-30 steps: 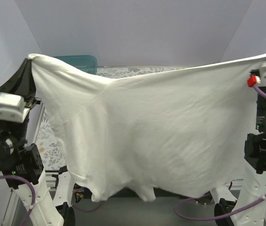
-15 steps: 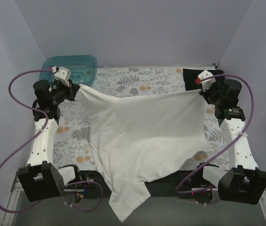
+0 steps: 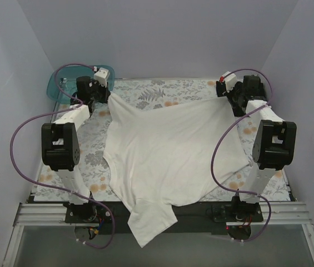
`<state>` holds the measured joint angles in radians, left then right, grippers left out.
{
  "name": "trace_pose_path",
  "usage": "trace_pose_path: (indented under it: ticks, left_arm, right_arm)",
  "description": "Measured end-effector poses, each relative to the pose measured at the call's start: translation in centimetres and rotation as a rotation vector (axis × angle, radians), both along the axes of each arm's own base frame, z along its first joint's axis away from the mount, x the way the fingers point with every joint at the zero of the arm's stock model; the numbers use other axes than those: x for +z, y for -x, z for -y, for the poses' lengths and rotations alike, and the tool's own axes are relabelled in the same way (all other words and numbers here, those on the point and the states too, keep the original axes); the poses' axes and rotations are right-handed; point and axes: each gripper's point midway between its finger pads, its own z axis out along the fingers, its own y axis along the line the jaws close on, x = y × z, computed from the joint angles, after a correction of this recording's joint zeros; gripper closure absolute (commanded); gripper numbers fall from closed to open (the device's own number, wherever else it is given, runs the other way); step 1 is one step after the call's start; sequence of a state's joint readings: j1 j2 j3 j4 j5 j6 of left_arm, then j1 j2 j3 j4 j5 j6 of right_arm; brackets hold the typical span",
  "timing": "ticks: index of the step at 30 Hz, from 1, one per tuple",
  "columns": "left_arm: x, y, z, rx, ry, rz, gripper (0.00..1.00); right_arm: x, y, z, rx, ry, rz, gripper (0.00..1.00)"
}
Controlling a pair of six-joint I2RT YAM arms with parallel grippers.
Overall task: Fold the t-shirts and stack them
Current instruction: Flatten the tshirt out
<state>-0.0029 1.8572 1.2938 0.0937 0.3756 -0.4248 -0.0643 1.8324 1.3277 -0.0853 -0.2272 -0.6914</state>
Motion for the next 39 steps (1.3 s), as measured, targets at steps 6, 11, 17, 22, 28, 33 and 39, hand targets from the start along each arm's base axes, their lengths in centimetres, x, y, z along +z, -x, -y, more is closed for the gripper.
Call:
trace_pose_path:
  ticks: [6,11,17,22,28,33,39]
  left_arm:
    - [0.4,-0.8,1.3,-0.028,-0.041,0.035,1.0]
    - [0.1,1.4,2.7,-0.07,-0.065,0.015,1.0]
    - [0.9,3.4,4.3,-0.115,-0.104,0.017,1.0]
    - [-0.1,2.8,5.1,-0.115,-0.129,-0.016,1.0]
    - [-2.1,-3.8,5.1,-0.034,-0.151,-0.06,0.67]
    - [-3.3,-2.9,4.6,-0.005,-0.131,-0.186,0.36]
    - [0.3,9.2,4.8,-0.141,-0.075,-0.385,0.48]
  right_arm:
    - [0.4,-1.4,0.3,-0.01,0.012,0.015,0.99]
    - [-0.2,-0.9,0.2,0.003,0.027,-0.012,0.99]
    - [-1.0,-1.0,0.3,0.013,0.049,-0.045,0.99]
    - [-2.6,-2.0,0.5,-0.004,0.068,-0.079,0.99]
    - [-3.8,-3.4,1.1,-0.045,0.098,-0.132,0.67]
    - [-2.4,-3.1,1.4,-0.067,0.102,-0.165,0.05]
    - [1.9,2.9,0.4,0.002,0.095,-0.241,0.28]
